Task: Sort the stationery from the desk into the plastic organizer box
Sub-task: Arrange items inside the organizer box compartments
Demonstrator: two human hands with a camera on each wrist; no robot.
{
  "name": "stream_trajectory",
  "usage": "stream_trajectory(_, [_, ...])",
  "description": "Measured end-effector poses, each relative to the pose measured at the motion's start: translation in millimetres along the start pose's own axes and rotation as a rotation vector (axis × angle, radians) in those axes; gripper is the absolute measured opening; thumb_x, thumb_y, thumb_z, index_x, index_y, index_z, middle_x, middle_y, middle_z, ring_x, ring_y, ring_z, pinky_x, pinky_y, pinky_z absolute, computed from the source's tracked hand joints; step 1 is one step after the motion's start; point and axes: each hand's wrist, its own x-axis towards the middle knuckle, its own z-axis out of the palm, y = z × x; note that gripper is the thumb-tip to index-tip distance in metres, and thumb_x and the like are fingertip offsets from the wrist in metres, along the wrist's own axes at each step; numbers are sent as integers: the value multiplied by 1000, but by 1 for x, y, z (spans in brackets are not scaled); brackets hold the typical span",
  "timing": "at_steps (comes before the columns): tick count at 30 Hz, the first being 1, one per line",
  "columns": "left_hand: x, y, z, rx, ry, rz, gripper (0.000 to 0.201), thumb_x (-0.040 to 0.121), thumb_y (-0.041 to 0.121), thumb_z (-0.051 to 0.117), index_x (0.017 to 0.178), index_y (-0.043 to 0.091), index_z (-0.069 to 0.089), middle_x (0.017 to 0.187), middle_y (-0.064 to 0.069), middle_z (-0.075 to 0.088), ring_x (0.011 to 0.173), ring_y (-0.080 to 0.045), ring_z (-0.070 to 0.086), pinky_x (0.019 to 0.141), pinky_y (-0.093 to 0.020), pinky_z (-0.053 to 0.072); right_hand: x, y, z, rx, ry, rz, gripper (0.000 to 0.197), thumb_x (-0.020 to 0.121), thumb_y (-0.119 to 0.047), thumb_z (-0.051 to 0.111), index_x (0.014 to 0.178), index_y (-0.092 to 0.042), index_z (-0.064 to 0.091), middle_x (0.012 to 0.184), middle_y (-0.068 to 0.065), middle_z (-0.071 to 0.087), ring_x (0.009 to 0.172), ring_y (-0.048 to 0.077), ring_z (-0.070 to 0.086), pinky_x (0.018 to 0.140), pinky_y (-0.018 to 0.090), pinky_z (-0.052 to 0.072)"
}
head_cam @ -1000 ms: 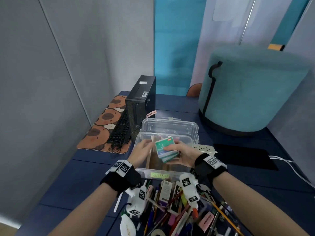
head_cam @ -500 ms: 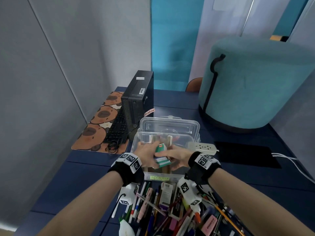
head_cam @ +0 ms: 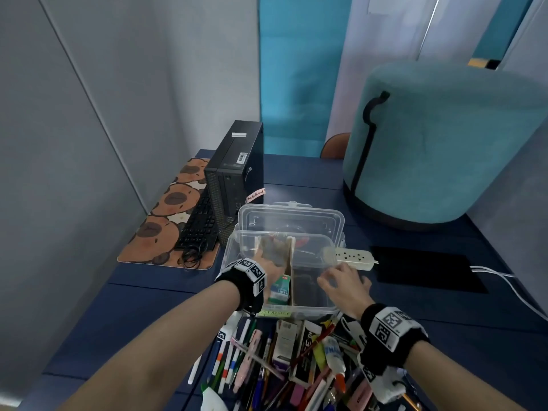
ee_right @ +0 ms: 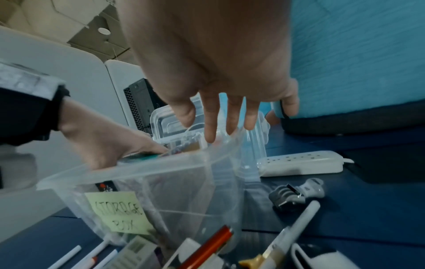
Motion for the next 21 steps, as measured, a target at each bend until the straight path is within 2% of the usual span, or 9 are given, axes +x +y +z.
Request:
stream_trajectory(2, [6, -1, 2, 12, -61, -1, 71, 72, 17, 73, 135, 9, 40, 105, -10, 67, 109, -34, 58, 107, -53, 34, 1, 3, 7, 54, 18, -13, 30, 98, -44, 39, 111, -28, 60, 116, -5, 45, 123, 16, 37, 108, 46, 20])
stream_trajectory(4, [11, -1, 2, -10, -98, 0, 68, 65, 23, 77, 125, 13, 47, 90, -7, 64, 88, -31, 62, 87, -47, 52, 2, 4, 9, 92, 32, -17, 31, 99, -44, 37, 112, -26, 60, 114, -5, 45, 122, 16, 38, 104, 43, 26])
stream_trajectory(6, [16, -2, 5, -57, -134, 22, 69, 60, 26, 77, 120, 14, 46, 83, -6, 60, 72, -28, 59, 69, -38, 55, 3, 5, 9, 106, 42, -21, 31, 100, -42, 37, 112, -26, 60, 114, -4, 45, 121, 16, 38, 102, 42, 29])
stream_trajectory(8, [40, -10, 33, -105, -188, 39, 78, 57, 33, 75, 127, 16, 45, 92, -8, 65, 70, -27, 60, 62, -31, 51, 5, 6, 10, 108, 33, -32, 31, 100, -42, 37, 110, -25, 61, 115, -4, 46, 120, 16, 38, 101, 44, 31])
stream_trajectory(11, [38, -10, 40, -69, -239, -5, 90, 47, 38, 65, 133, 20, 48, 100, -9, 69, 77, -26, 68, 66, -35, 54, 7, 5, 11, 109, 6, -50, 29, 99, -42, 39, 109, -25, 60, 116, -4, 45, 121, 16, 37, 103, 47, 30])
stream_trajectory(13, [21, -8, 17, -29, -254, 32, 82, 50, 33, 60, 130, 20, 51, 105, -10, 68, 86, -27, 68, 69, -33, 54, 7, 3, 11, 101, 3, -50, 29, 99, -43, 40, 109, -25, 61, 114, -4, 44, 121, 17, 36, 103, 48, 31])
stream_trajectory(15, [-5, -2, -18, -3, -296, 58, 53, 58, 33, 60, 108, 18, 57, 88, -5, 67, 79, -24, 65, 69, -33, 55, 8, 4, 10, 101, 6, -51, 29, 99, -43, 41, 109, -25, 61, 112, -5, 44, 121, 18, 36, 104, 48, 31])
stream_trajectory(17, [-10, 1, -27, -14, -279, 41, 27, 70, 29, 56, 95, 21, 53, 71, 1, 53, 69, -22, 56, 62, -29, 47, 8, 5, 10, 102, 1, -56, 28, 99, -42, 41, 109, -25, 60, 109, -8, 41, 121, 17, 36, 105, 48, 31])
stream_trajectory(21, [-13, 1, -34, -11, -243, 37, 31, 77, 21, 47, 104, 14, 62, 69, -4, 52, 61, -22, 52, 62, -31, 50, 7, 9, 10, 95, -15, -76, 27, 99, -43, 41, 109, -27, 60, 109, -11, 40, 121, 14, 36, 105, 47, 31])
